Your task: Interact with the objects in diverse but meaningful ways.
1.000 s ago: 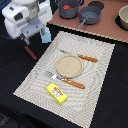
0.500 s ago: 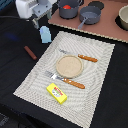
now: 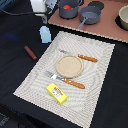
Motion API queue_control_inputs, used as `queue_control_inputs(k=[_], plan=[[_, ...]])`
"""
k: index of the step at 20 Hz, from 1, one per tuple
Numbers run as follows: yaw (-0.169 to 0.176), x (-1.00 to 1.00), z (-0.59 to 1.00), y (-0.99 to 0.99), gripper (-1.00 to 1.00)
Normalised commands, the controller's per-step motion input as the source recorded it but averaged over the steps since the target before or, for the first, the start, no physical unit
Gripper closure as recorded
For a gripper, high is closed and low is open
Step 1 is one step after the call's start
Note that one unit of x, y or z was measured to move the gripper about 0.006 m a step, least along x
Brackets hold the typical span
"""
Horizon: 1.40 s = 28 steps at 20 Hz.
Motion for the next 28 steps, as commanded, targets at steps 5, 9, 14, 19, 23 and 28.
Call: queue_control_inputs(k=[5, 9, 14, 19, 23, 28], plan=[[0.041, 0.21, 0.19, -0.26, -1.00], [0.024, 0.26, 0.03, -0.31, -1.00], [0.039, 0.35, 0.00, -0.38, -1.00], [0.035, 0.37, 0.00, -0.37, -1.00], [0.034, 0.38, 0.00, -0.35, -1.00], [0.009, 0.33, -0.03, -0.10, -1.00]])
